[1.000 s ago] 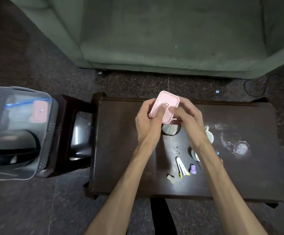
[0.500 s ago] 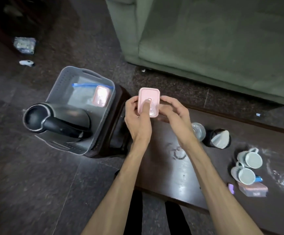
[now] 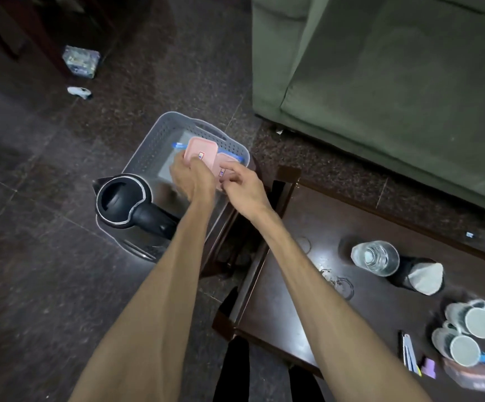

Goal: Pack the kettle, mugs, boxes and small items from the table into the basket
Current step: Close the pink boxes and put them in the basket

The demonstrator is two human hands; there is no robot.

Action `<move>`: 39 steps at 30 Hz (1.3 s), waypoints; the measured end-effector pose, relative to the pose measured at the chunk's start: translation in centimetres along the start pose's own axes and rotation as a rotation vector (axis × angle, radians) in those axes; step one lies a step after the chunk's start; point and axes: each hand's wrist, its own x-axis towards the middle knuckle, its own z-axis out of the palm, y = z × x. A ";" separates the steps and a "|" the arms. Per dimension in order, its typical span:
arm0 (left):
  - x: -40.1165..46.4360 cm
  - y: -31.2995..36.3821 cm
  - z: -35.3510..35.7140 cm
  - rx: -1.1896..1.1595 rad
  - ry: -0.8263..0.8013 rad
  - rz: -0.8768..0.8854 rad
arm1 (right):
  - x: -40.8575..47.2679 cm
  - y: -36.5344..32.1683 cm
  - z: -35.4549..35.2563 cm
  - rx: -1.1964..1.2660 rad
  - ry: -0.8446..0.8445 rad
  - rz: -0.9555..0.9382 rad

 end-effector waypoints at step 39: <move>-13.2 -5.0 7.6 0.358 -0.011 0.707 | -12.0 14.5 -18.2 0.391 0.544 0.003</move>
